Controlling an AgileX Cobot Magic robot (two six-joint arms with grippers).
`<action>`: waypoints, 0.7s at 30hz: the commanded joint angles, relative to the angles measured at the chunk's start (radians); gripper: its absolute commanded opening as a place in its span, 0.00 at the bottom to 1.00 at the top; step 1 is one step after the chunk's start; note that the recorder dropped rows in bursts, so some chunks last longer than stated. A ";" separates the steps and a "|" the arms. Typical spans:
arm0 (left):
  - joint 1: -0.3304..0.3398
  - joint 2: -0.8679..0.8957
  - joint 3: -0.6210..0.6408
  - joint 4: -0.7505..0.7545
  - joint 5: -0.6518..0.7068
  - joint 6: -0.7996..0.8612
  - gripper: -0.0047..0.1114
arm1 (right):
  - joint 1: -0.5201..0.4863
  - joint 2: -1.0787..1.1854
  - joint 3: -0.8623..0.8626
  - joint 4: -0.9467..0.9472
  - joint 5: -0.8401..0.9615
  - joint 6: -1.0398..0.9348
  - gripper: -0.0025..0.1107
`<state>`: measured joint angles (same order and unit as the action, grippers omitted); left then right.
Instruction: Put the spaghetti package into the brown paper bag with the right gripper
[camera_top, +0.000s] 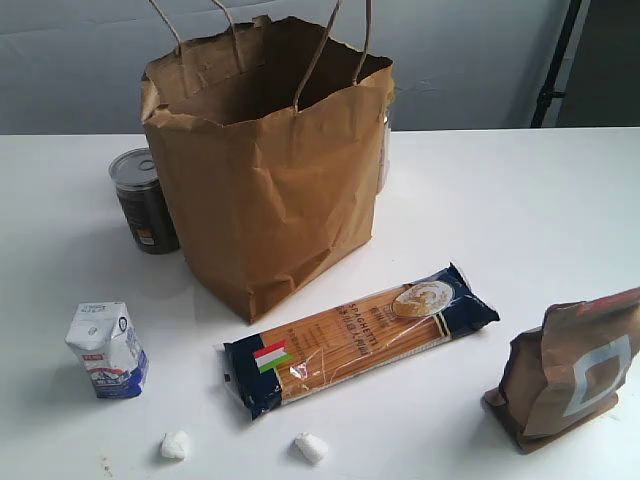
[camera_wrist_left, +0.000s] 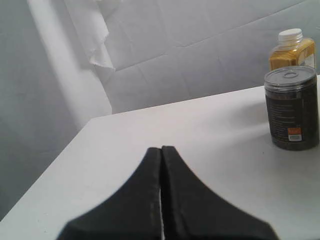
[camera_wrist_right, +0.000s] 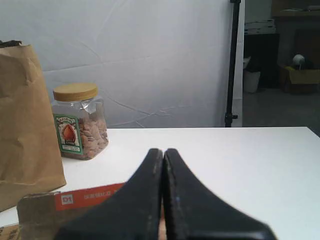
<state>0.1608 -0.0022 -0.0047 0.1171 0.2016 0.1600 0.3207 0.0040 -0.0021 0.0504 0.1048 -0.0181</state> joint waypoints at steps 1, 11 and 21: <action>-0.002 0.002 0.005 -0.004 -0.015 -0.004 0.04 | -0.004 -0.004 0.002 -0.006 -0.025 0.002 0.02; -0.002 0.002 0.005 -0.004 -0.015 -0.004 0.04 | -0.004 -0.004 0.002 0.031 -0.048 0.018 0.02; -0.002 0.002 0.005 -0.004 -0.015 -0.004 0.04 | 0.018 0.023 -0.157 0.181 -0.115 0.096 0.02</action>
<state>0.1608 -0.0022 -0.0047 0.1171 0.2016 0.1600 0.3227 0.0019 -0.0760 0.2774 -0.0576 0.0804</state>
